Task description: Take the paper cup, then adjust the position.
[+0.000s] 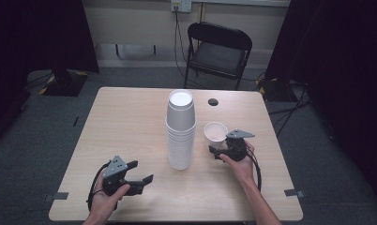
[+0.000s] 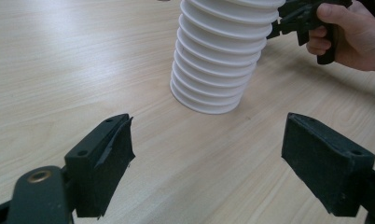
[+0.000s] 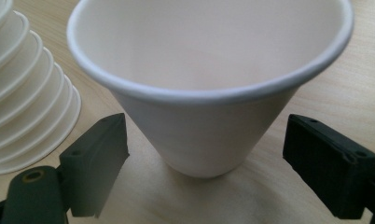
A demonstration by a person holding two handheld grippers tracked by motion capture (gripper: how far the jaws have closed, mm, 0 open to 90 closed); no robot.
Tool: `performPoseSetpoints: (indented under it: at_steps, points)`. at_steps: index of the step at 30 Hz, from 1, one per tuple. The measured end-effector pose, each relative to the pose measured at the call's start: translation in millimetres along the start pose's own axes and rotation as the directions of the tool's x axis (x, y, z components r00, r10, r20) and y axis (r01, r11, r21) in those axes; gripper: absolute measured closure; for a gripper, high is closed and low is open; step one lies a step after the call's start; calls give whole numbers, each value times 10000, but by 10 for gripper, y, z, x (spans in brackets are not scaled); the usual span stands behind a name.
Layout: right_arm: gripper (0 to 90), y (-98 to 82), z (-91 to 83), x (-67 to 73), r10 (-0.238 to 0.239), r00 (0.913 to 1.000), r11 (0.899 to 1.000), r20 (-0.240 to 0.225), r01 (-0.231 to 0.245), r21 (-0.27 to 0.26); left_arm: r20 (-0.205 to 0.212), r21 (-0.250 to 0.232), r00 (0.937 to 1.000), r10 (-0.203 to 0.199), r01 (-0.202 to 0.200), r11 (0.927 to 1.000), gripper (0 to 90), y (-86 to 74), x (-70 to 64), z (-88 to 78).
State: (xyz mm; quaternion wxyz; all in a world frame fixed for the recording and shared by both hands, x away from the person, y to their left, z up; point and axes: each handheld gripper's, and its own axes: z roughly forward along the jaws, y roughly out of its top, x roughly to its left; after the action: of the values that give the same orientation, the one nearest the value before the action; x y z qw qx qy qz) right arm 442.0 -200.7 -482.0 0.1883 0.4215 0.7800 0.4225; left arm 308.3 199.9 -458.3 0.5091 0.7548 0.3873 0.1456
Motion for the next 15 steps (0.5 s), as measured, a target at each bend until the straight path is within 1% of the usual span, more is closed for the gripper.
performPoseSetpoints:
  at_steps: [3, 5, 6, 13, 15]
  points:
    - [138, -9, -55, 14, -58, 9999, 9999, -106, 59, 90, -22, 0, 10000, -44, 44, 10000, 161, -1, 9, -6]
    - [139, -20, -110, 28, -70, 9999, 10000, -140, 70, 49, -57, -14, 10000, -34, 34, 10000, 162, 0, 17, -10]
    - [139, -24, -140, 32, -95, 9999, 10000, -143, 96, 17, -47, -32, 10000, -84, 84, 10000, 162, 1, 18, -11]
    - [142, -30, -397, 55, -72, 9996, 9995, -279, 63, -297, -165, -55, 9998, -64, 63, 10000, 162, 6, 40, -17]
    - [143, -31, -480, 57, -30, 9998, 9990, -174, 22, -447, -216, -82, 9997, -136, 134, 9999, 163, 6, 52, -21]
